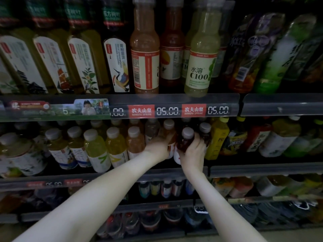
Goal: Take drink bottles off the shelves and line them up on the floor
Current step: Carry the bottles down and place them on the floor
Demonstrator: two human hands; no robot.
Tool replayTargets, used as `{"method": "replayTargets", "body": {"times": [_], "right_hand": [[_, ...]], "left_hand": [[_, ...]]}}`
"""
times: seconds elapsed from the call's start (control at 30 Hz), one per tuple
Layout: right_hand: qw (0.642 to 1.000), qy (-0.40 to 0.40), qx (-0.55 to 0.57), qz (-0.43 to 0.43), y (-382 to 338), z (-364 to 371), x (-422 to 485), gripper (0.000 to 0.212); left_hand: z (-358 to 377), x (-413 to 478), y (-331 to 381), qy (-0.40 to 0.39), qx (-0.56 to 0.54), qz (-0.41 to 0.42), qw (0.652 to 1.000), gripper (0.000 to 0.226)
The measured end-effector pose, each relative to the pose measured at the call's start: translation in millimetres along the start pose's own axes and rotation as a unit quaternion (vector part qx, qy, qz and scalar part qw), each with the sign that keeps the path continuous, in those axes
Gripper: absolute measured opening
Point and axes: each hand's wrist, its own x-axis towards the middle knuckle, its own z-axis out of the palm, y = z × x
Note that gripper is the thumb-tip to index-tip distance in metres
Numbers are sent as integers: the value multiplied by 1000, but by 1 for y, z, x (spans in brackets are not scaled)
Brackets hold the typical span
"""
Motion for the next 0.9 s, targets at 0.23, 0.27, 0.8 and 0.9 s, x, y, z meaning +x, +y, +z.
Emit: {"method": "replayTargets", "body": {"times": [0.23,0.27,0.8,0.9], "right_hand": [[980,-17,-142,-141,11,-6,6,114],[978,-25,-148,-148,13,-7,6,117],[942,-4,31,-333,-49,-91,-2,54],[933,19,86,-350,-72,-101,3,49]], "left_hand": [[8,-11,10,18,-24,-33,999,48],[12,-13,11,19,-35,-37,999,45],[-76,-101,13,386,-26,89,918,30],[-104,-104,-3,430,-8,53,901,32]]}}
